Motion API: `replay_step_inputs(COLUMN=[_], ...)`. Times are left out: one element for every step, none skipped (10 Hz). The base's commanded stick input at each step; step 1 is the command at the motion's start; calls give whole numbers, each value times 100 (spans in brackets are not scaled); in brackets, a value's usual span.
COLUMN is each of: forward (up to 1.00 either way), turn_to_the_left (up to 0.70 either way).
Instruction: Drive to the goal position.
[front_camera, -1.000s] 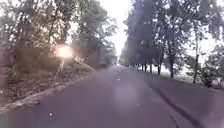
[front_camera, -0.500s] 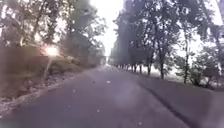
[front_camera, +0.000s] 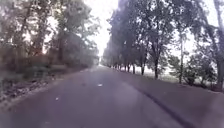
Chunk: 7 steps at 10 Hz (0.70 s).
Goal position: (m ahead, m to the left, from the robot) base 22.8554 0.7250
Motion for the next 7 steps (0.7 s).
replay_step_inputs(forward=[100,100,100,100,100,100,100], turn_to_the_left=[0,0,0,0,5,19,40])
